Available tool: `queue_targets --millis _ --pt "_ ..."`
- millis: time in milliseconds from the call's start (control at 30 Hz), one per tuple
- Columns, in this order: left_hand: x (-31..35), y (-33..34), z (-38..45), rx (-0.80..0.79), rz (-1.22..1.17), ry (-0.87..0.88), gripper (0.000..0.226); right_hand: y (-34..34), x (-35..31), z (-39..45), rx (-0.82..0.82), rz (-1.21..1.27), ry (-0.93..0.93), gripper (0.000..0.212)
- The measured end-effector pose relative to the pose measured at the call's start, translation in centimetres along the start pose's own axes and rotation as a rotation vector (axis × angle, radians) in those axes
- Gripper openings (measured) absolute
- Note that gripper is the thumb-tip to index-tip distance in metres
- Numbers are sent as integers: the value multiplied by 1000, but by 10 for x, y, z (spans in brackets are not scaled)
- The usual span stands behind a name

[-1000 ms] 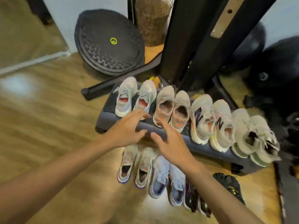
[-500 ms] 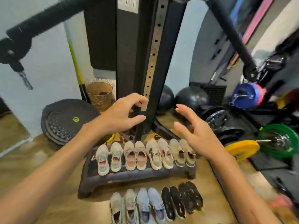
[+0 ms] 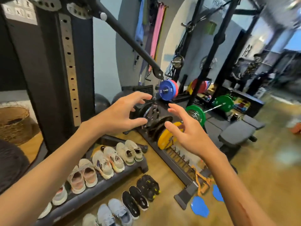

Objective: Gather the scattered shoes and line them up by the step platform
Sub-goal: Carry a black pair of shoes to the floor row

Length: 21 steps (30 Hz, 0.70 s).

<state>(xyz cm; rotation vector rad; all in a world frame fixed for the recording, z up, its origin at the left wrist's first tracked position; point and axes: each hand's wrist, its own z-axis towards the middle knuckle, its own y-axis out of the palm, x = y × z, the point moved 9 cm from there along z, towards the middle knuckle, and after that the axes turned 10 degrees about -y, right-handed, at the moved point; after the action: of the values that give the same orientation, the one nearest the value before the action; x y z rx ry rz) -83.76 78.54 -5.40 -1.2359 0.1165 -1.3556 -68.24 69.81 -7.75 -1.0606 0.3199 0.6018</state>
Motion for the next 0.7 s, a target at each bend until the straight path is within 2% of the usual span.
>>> queue_targets --millis 333,700 --pt "175 123 37 -188 -119 258 63 -151 32 -144 195 -179 168 54" --pt "464 321 19 -359 -309 576 60 -362 49 -429 349 -501 469 59"
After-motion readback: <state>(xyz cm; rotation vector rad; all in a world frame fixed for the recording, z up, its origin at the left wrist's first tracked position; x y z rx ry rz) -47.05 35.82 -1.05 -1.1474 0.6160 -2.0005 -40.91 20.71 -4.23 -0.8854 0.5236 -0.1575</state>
